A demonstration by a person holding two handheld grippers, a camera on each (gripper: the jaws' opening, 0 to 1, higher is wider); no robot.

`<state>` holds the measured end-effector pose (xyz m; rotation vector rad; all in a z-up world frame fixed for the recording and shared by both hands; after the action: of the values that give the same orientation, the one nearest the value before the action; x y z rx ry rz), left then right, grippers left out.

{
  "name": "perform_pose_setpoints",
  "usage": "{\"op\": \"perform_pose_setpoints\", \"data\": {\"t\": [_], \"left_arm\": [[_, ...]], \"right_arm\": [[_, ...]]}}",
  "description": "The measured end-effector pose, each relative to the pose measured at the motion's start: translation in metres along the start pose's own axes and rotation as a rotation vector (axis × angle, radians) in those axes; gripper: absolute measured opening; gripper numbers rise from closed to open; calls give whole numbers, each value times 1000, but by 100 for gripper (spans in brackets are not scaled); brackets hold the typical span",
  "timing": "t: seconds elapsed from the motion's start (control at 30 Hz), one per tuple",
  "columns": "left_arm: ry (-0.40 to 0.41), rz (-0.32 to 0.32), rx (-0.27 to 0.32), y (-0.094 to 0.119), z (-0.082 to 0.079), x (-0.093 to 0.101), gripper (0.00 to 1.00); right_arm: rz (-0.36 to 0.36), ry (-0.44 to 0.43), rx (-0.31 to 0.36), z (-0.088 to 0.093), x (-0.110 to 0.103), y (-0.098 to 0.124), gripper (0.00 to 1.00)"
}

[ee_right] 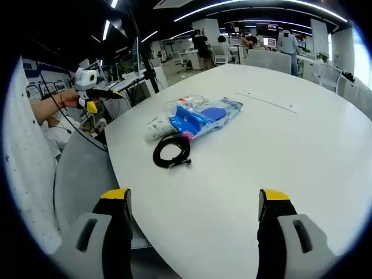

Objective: Arrange the tabletop items into an orderly group along one side of the table until the central work area is clear of visible clutter.

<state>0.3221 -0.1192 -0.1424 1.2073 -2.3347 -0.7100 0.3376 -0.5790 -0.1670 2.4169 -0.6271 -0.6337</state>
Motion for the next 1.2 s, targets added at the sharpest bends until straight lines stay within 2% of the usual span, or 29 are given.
{"op": "perform_pose_setpoints", "data": {"t": [0.3,1.2], "left_arm": [[-1,-9,8,4,-2,8,98],[2,2,10,2,2,13,97]], "right_arm": [[2,4,18,0,3,4,90],[9,-18,19,8,-4,6,89]]}}
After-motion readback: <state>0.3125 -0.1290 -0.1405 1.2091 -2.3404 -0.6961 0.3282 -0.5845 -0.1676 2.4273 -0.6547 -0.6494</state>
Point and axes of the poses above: the point that each gripper's makers call its tool centre point, and the gripper's own axes: y roughly backward along the fingers, x roughly to its right, z roughly out of its underside, the point moved 9 cm from there along y, roughly backward along the fingers, and after that the axes turned 8 degrees about -z, right-handed, at the moved point
